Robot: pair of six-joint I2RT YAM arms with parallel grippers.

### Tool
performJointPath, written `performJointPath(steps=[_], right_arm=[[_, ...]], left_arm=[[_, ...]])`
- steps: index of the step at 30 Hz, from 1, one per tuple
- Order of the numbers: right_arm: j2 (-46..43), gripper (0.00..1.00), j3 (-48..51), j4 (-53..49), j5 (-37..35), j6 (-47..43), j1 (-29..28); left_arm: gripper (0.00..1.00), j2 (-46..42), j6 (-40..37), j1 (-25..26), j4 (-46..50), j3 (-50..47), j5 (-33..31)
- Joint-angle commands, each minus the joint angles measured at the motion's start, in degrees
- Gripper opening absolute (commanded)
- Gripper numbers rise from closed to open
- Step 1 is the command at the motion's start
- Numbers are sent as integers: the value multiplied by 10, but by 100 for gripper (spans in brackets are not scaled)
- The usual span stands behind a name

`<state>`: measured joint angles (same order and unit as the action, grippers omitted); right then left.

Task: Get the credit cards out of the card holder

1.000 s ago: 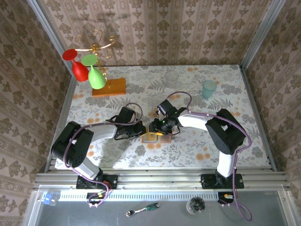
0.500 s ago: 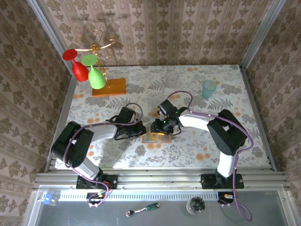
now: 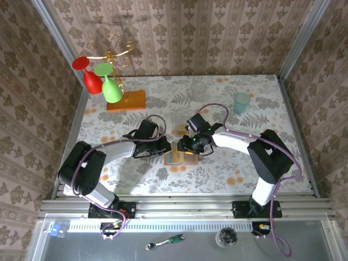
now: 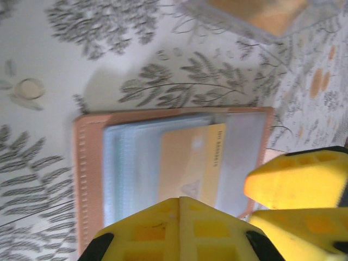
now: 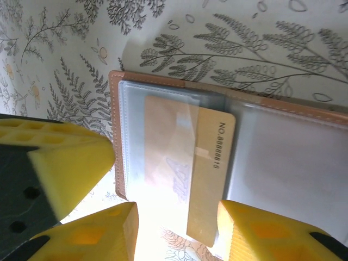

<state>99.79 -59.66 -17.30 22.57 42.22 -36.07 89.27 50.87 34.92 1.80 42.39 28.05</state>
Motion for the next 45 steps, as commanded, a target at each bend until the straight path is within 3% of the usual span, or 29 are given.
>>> performJointPath(steps=[1, 37, 45], right_arm=[[-20, 44, 15, 6, 9, 3, 11], [32, 42, 47, 78, 62, 31, 20], [39, 37, 56, 107, 76, 45, 20]], left_arm=[[1, 0, -17, 12, 22, 23, 2], [0, 46, -40, 24, 61, 13, -36], [0, 49, -39, 24, 57, 9, -34]])
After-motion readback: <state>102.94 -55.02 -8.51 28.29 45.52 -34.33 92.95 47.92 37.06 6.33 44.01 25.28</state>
